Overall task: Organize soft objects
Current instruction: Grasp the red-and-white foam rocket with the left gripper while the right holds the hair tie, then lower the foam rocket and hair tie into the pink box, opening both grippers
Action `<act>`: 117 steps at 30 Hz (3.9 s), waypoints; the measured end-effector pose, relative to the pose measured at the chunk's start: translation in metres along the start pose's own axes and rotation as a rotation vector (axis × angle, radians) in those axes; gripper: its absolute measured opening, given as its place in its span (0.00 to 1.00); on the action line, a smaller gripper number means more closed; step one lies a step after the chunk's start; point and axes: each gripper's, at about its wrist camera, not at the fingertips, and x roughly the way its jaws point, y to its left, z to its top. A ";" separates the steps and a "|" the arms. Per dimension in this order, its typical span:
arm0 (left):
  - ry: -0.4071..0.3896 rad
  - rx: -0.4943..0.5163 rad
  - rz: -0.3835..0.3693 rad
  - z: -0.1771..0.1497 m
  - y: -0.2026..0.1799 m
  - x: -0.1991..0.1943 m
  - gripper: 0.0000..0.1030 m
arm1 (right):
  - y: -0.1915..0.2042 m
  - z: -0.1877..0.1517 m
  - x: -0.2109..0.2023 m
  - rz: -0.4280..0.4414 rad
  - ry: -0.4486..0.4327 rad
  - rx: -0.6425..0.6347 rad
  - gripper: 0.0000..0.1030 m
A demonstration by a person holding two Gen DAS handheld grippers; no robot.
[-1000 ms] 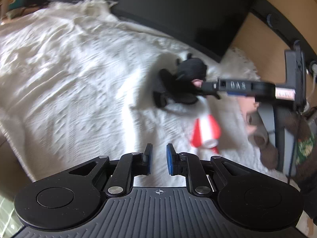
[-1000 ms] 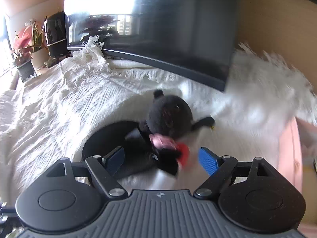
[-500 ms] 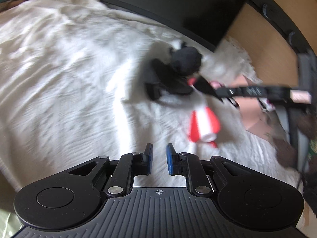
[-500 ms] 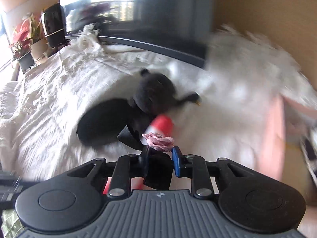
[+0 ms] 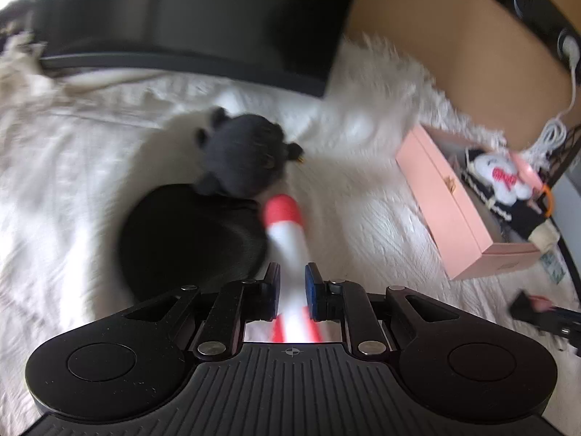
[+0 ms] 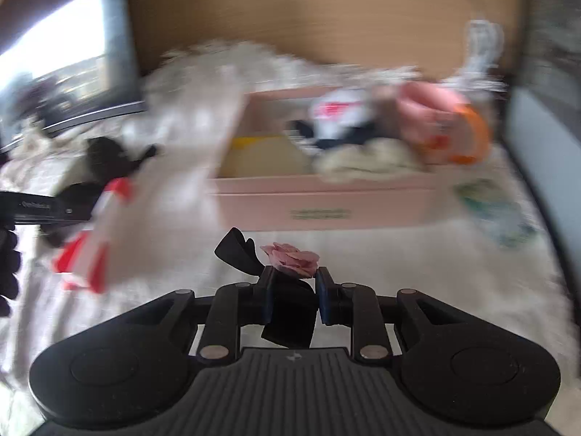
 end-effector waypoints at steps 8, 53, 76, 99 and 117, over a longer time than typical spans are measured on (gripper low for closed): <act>0.029 -0.009 0.064 0.006 -0.021 0.020 0.29 | -0.034 -0.032 -0.022 0.000 0.025 -0.003 0.61; 0.119 0.042 -0.088 -0.130 -0.166 -0.038 0.31 | -0.075 -0.064 -0.012 0.201 -0.123 -0.162 0.81; -0.056 0.121 -0.206 0.005 -0.179 -0.048 0.31 | -0.093 0.003 -0.059 0.046 -0.072 -0.218 0.29; -0.041 0.094 -0.201 0.067 -0.182 0.051 0.33 | -0.113 0.001 -0.064 -0.112 -0.067 -0.070 0.29; -0.006 -0.143 -0.155 -0.067 -0.037 -0.055 0.33 | -0.003 0.221 0.093 0.113 0.010 -0.037 0.41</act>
